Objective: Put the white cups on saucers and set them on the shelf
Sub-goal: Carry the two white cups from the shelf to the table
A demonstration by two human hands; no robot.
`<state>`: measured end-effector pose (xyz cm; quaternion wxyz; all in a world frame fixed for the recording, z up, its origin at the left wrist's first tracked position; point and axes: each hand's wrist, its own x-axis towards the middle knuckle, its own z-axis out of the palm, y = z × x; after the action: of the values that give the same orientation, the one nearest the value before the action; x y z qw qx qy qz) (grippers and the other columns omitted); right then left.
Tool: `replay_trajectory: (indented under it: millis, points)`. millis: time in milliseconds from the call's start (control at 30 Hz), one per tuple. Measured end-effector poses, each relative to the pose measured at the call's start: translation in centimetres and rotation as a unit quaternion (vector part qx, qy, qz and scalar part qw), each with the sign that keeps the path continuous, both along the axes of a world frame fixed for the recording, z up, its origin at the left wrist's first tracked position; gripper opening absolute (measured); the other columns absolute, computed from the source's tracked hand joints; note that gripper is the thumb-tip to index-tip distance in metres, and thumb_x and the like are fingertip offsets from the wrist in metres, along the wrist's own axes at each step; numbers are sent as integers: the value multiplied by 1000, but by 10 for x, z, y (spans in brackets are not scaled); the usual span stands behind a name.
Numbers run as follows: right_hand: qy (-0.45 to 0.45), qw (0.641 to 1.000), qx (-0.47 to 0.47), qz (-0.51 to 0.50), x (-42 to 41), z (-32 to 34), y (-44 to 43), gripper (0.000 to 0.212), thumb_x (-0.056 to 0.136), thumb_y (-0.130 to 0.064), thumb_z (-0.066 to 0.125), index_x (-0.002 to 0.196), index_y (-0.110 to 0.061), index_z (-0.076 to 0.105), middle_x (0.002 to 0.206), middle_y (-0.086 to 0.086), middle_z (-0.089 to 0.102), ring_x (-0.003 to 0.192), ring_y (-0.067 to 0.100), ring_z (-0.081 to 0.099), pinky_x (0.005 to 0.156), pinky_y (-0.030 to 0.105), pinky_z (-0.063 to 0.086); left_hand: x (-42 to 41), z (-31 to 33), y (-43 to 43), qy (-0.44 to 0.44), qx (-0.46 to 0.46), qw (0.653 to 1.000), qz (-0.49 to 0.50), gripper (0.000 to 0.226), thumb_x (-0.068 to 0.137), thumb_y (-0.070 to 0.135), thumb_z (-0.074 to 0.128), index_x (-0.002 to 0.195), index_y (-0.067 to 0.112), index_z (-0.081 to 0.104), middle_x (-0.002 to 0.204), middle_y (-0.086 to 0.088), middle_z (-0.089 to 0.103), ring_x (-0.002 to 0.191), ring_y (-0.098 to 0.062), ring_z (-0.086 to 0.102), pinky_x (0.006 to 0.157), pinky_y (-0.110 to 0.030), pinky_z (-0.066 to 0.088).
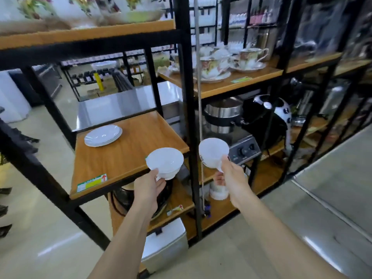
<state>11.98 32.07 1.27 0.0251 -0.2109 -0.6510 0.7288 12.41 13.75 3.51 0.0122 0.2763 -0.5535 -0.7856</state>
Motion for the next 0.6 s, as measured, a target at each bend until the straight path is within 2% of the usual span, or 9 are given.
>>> replay_trajectory:
  millis: [67, 133, 233, 333, 433, 500, 600]
  points:
    - [4, 999, 7, -32, 21, 0, 38, 42, 97, -43, 37, 109, -8, 56, 73, 9, 53, 66, 18, 51, 67, 30, 48, 4, 5, 39, 0, 3, 999, -43, 54, 95, 12, 52, 145, 5, 32, 145, -13, 45, 123, -31, 54, 104, -39, 44]
    - [15, 997, 15, -76, 41, -1, 78, 48, 97, -43, 39, 109, -2, 59, 73, 11, 52, 66, 20, 48, 66, 33, 46, 10, 9, 81, 1, 6, 996, -90, 52, 95, 11, 52, 144, 2, 34, 145, -15, 45, 123, -32, 54, 104, -40, 45]
    - [21, 989, 18, -149, 76, -2, 140, 38, 96, -42, 41, 105, -10, 58, 71, 7, 48, 58, 16, 44, 57, 26, 42, 20, 7, 145, -3, 18, 987, -162, 47, 95, 10, 52, 139, -4, 40, 143, -19, 46, 124, -33, 53, 103, -39, 44]
    - [22, 974, 30, -222, 118, -8, 207, 35, 97, -40, 41, 100, -9, 56, 74, 8, 45, 57, 16, 44, 55, 25, 41, 31, 0, 216, 8, 4, 972, -233, 47, 94, 12, 54, 138, 1, 43, 143, -16, 47, 122, -32, 54, 101, -38, 45]
    - [29, 956, 42, -290, 163, -12, 277, 34, 98, -36, 41, 80, -10, 55, 68, 5, 42, 51, 14, 40, 46, 21, 35, 50, -6, 297, 13, 27, 954, -297, 50, 95, 12, 51, 142, 2, 36, 143, -17, 45, 126, -34, 51, 102, -38, 43]
    - [23, 941, 38, -337, 195, -9, 324, 33, 98, -33, 42, 82, -8, 55, 65, 5, 41, 48, 14, 37, 38, 18, 31, 69, -8, 353, 11, 53, 940, -336, 48, 96, 11, 49, 141, 0, 37, 133, -17, 50, 124, -33, 51, 105, -39, 42]
    - [6, 916, 38, -399, 249, -7, 389, 32, 97, -34, 41, 91, -7, 57, 66, 6, 46, 52, 16, 39, 48, 24, 33, 102, -10, 435, 2, 77, 919, -387, 43, 95, 7, 49, 136, -3, 41, 116, -14, 51, 108, -30, 53, 98, -37, 43]
